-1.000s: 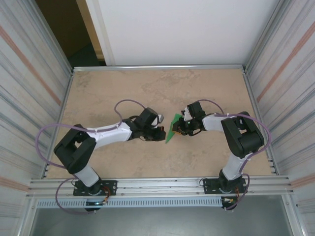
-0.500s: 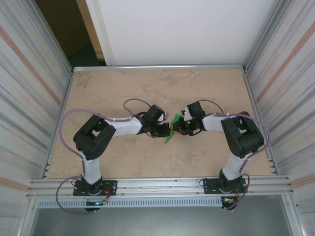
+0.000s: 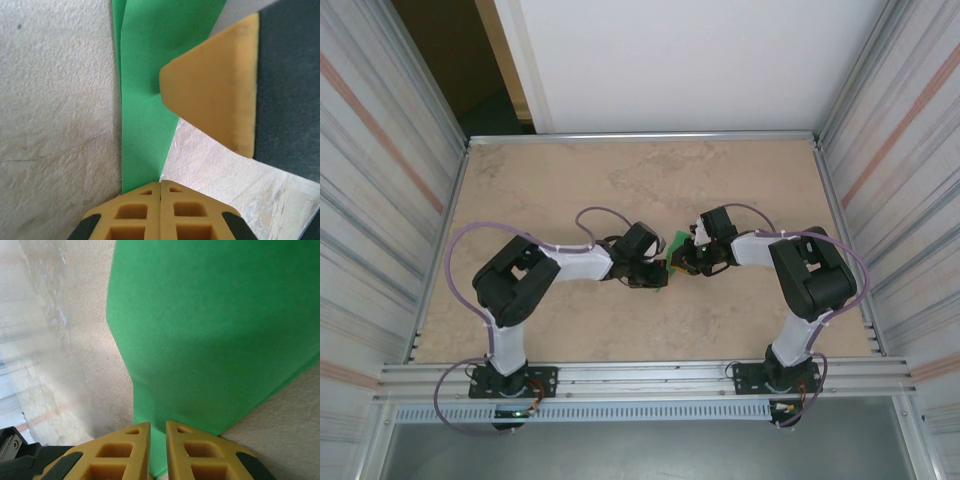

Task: Fold a paper plane with a square sheet of paper (pick it up from the middle)
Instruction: Fold the wing for the fifth time at the center of the table.

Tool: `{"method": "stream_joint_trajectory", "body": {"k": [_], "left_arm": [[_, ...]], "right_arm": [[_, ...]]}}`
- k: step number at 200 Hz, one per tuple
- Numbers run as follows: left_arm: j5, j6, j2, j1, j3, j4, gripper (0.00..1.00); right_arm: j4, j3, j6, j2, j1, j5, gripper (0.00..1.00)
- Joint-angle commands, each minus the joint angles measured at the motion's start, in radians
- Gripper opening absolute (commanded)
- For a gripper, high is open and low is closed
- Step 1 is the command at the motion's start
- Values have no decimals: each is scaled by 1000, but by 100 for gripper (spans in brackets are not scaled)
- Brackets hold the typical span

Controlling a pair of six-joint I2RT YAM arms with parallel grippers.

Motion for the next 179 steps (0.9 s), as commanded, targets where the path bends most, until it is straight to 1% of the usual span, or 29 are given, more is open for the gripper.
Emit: {"method": "stream_joint_trajectory", "body": {"k": [1, 28, 44, 57, 79, 103, 113, 145, 179], "left_arm": [[-51, 30, 21, -19, -28, -88, 0], [-52, 8, 28, -20, -92, -58, 0], [-52, 5, 30, -19, -104, -50, 0], [-50, 9, 18, -19, -95, -49, 0], [-42, 29, -43, -13, -50, -50, 0], [-76, 34, -94, -11, -7, -33, 0], [-98, 27, -83, -11, 2, -27, 0], [-107, -29, -12, -9, -11, 49, 0], [-146, -24, 9, -10, -14, 74, 0]], "right_arm": [[-36, -21, 29, 38, -5, 91, 16], [-24, -22, 27, 17, -11, 90, 16], [-23, -16, 19, 2, -13, 90, 16], [-32, -9, 13, 1, -15, 90, 16], [-36, -14, 11, 11, -9, 87, 16], [-23, -33, 20, 16, -6, 84, 16], [-16, -36, 25, 17, -6, 81, 16], [-6, -33, 35, 9, -7, 73, 16], [-6, -33, 36, 7, -8, 61, 16]]}}
